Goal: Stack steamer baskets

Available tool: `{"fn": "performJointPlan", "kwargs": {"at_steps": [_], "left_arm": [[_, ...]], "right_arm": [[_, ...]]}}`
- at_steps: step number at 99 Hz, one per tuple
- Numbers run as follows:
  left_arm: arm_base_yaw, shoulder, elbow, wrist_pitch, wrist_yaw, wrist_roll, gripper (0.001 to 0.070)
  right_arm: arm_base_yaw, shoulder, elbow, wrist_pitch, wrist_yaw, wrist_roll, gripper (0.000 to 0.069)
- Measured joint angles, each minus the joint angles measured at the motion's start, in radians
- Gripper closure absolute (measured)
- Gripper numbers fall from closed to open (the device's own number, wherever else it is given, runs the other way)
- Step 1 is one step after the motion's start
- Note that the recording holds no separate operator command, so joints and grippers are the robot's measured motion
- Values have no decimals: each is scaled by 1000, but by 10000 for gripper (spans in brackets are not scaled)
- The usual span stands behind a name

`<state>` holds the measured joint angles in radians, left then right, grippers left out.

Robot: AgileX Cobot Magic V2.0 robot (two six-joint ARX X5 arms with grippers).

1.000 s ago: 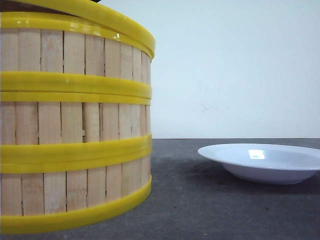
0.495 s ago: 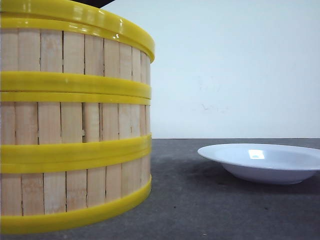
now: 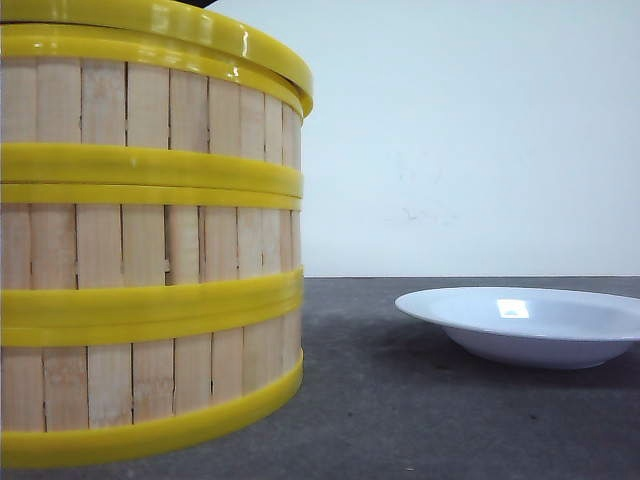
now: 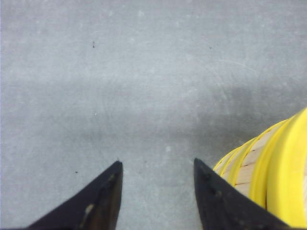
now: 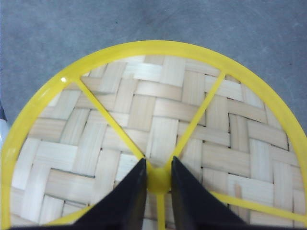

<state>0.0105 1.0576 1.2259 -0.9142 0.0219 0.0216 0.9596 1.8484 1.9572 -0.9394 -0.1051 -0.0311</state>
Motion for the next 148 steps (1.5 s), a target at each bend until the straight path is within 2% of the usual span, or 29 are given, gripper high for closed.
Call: {"fn": "performJointPlan", "kwargs": {"at_steps": [107, 111, 122, 127, 140, 148], "left_arm": [[0, 0, 0, 4, 0, 0, 434], [0, 0, 0, 4, 0, 0, 434], [0, 0, 0, 4, 0, 0, 434], [0, 0, 0, 4, 2, 0, 434], [0, 0, 0, 5, 12, 0, 434], [0, 0, 0, 5, 39, 0, 434]], "right_arm": [[14, 28, 10, 8, -2, -7, 631], [14, 28, 10, 8, -2, -7, 611], [14, 30, 10, 8, 0, -6, 465], [14, 29, 10, 5, 0, -6, 423], [5, 0, 9, -23, 2, -6, 392], [-7, -56, 9, -42, 5, -1, 388]]}}
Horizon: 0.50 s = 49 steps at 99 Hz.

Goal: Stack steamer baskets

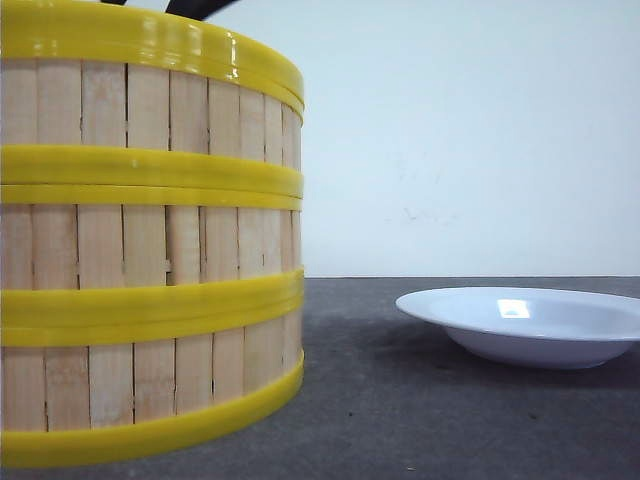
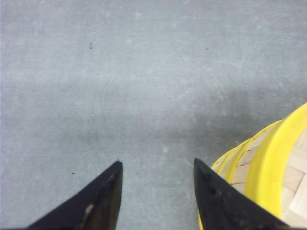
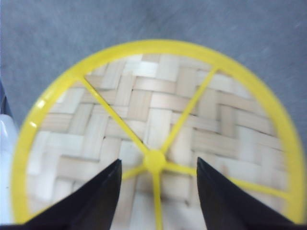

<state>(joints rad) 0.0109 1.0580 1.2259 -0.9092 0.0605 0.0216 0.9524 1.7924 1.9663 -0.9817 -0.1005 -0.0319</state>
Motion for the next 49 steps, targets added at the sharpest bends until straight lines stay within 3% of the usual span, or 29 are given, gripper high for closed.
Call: {"fn": "performJointPlan", "kwargs": {"at_steps": [12, 25, 49], "left_arm": [[0, -6, 0, -7, 47, -1, 434], [0, -53, 0, -32, 51, -8, 434], [-1, -238, -62, -33, 65, -11, 434]], "right_arm": [[-38, -127, 0, -52, 48, 8, 388], [-117, -251, -19, -119, 152, 13, 388], [-331, -522, -354, -101, 182, 42, 388]]}}
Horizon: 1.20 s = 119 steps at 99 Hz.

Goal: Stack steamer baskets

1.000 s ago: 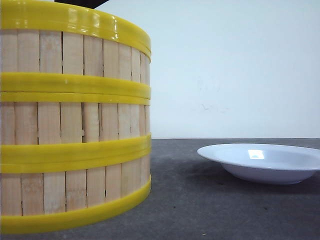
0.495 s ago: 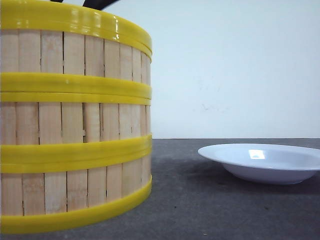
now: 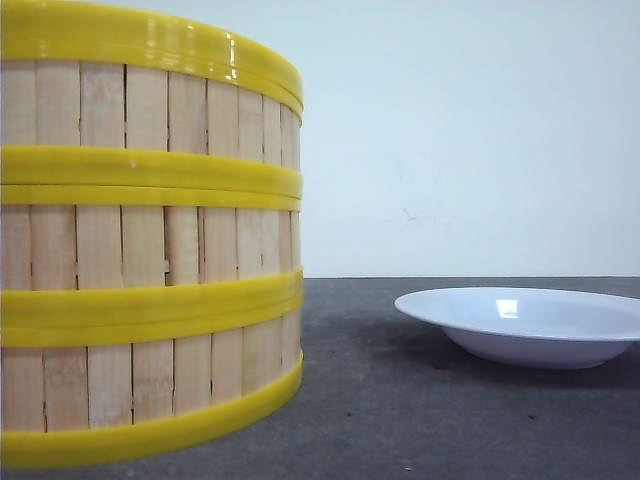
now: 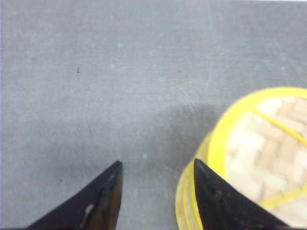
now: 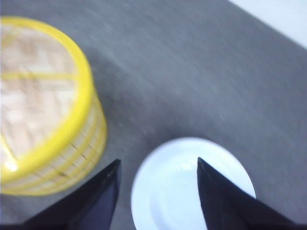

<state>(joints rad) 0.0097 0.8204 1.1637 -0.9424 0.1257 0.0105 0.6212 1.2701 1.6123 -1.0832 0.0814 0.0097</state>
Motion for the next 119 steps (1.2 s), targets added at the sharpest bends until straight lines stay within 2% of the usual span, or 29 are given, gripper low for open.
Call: {"fn": "performJointPlan", "kwargs": {"at_steps": [22, 38, 57, 65, 80, 97, 102, 106, 112, 119], "left_arm": [[-10, -117, -171, 11, 61, -14, 434], [-10, -177, -264, 4, 64, -31, 434], [-10, -206, -307, 4, 64, -37, 434], [-10, -204, -308, 8, 64, -38, 434], [-10, -204, -308, 11, 64, -39, 434], [-10, -204, -308, 11, 64, -40, 434], [-10, -205, -308, 11, 64, -40, 447], [-10, -204, -308, 11, 64, -40, 490], [-10, -204, -308, 11, 64, -41, 603], [-10, -204, -308, 11, 64, -41, 668]], "right_arm": [[-183, -277, -327, 56, 1, 50, 388], [-274, -399, -557, 71, -9, 84, 388], [-339, -526, -776, 147, -88, 129, 387], [-352, -543, -828, 155, -89, 137, 362], [-360, -534, -850, 158, -84, 148, 238], [-360, -537, -850, 167, -84, 152, 219], [-360, -537, -850, 167, -84, 154, 273], [-360, -537, -850, 167, -84, 155, 382], [-360, -537, -850, 168, -84, 155, 547], [-360, -537, -850, 168, -84, 155, 632]]}}
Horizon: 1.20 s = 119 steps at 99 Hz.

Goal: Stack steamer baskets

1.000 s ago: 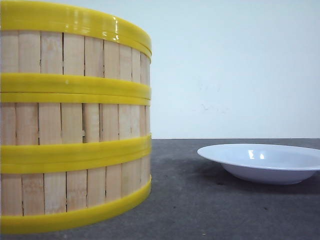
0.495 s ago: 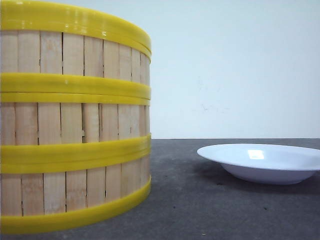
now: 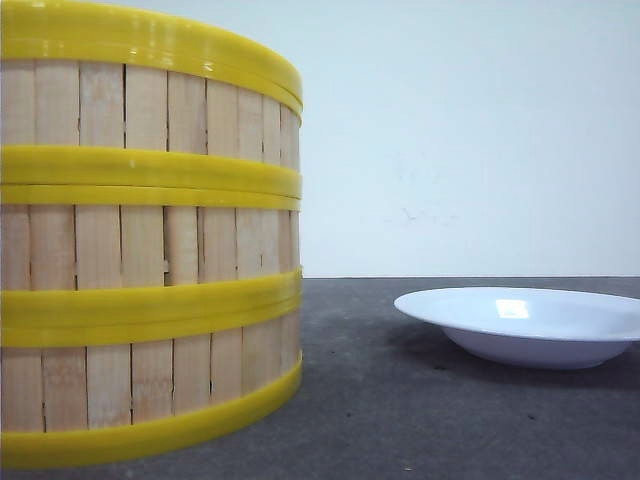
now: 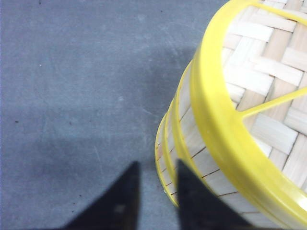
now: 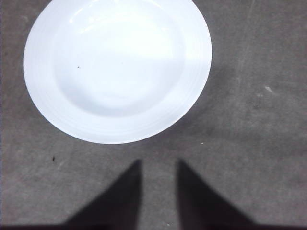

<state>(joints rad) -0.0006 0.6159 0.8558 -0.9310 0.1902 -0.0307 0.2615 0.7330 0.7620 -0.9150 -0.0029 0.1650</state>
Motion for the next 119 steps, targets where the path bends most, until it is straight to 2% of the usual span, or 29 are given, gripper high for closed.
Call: {"fn": "performJointPlan", "kwargs": {"at_steps": [16, 79, 90, 110, 119], "left_arm": [[0, 0, 0, 5, -1, -13, 693], [0, -4, -4, 13, -3, -14, 695], [0, -55, -64, 110, -14, 22, 695], [0, -282, -357, 441, -134, 18, 695], [0, -392, -509, 556, -158, 15, 695]], "right_arm": [[0, 0, 0, 12, 2, 5, 673], [0, 0, 0, 112, 2, 16, 675], [0, 0, 0, 137, 2, 16, 675], [0, 0, 0, 179, 2, 16, 675], [0, 0, 0, 189, 2, 16, 675]]}}
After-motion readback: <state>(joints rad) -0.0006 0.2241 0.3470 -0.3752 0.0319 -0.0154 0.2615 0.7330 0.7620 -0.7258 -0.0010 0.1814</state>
